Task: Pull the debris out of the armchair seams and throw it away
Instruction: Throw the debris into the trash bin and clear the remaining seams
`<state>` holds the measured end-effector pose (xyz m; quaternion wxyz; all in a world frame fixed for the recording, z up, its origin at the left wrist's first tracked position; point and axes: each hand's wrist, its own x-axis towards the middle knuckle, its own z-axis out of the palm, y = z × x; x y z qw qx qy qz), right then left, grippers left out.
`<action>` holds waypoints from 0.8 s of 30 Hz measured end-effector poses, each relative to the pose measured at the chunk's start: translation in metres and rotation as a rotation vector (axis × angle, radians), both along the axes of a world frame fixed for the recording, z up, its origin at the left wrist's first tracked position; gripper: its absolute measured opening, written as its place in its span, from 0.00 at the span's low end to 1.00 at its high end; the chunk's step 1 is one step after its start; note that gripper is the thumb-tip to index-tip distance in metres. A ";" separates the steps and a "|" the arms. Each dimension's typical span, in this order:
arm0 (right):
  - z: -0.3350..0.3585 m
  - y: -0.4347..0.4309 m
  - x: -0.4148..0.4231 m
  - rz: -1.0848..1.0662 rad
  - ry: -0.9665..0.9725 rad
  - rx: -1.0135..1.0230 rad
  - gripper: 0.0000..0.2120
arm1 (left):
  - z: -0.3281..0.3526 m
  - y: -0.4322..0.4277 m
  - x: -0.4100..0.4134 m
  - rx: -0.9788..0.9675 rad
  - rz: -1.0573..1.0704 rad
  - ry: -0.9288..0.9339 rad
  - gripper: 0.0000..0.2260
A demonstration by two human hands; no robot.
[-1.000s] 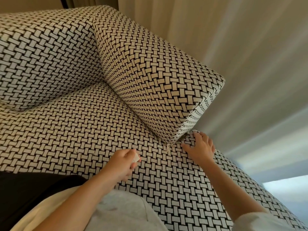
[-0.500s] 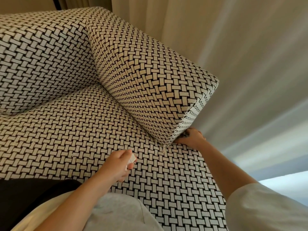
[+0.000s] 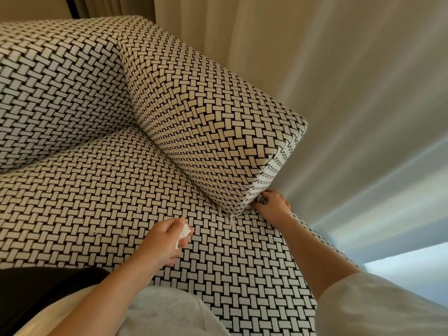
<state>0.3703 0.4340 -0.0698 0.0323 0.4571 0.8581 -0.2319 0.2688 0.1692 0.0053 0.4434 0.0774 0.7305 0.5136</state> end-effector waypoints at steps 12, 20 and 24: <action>-0.002 -0.042 0.012 -0.213 0.558 0.009 0.07 | -0.001 -0.006 -0.002 0.006 0.048 0.033 0.11; 0.011 -0.124 0.006 -0.153 0.773 -0.186 0.14 | 0.003 -0.012 -0.007 0.030 0.172 0.015 0.12; 0.023 -0.169 -0.019 0.066 0.851 -0.290 0.14 | 0.009 -0.014 -0.009 0.070 0.214 0.000 0.10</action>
